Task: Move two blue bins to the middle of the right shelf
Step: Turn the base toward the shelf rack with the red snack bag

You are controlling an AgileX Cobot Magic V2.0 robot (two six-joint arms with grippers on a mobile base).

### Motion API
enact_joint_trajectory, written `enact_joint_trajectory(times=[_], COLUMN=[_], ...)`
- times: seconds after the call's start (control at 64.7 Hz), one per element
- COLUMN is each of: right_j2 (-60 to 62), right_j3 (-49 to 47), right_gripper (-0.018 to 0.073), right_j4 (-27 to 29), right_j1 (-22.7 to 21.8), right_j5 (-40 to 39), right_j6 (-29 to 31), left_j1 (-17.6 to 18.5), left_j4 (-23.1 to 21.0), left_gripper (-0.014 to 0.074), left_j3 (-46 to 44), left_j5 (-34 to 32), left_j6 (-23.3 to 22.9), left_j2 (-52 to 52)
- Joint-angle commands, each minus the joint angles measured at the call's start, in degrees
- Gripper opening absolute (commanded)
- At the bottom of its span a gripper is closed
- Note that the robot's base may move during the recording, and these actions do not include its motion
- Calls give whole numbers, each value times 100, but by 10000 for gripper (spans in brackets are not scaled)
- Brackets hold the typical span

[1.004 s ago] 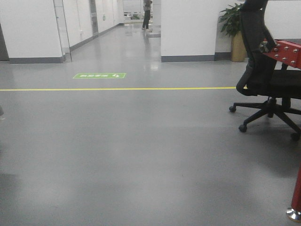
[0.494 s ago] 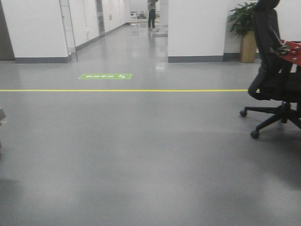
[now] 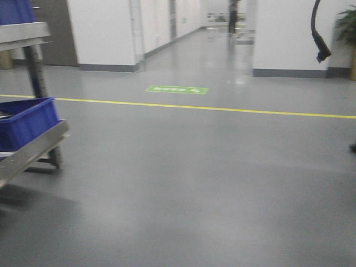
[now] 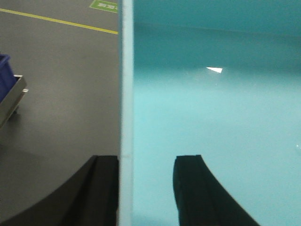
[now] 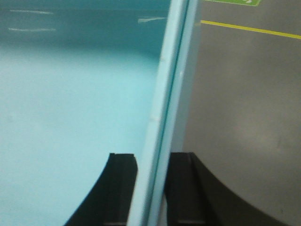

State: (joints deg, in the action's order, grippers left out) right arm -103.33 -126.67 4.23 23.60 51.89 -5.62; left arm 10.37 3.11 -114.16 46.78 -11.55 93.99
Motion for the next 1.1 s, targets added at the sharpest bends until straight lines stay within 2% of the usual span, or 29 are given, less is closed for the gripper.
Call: enact_joint_trajectory(times=[0.0, 1.082], right_j2=[54, 54], right_j3=[-82, -82], right_gripper=[-154, -154], right_j4=[-100, -100], right_j1=[-26, -26], right_j5=[-609, -609], right_j6=[-65, -65], left_j1=[64, 64], left_j4=[-250, -250], left_gripper=[-111, -111], left_j3=[-104, -104], left_j5=[-329, -329], left_j6=[217, 217], left_j2=[-154, -154])
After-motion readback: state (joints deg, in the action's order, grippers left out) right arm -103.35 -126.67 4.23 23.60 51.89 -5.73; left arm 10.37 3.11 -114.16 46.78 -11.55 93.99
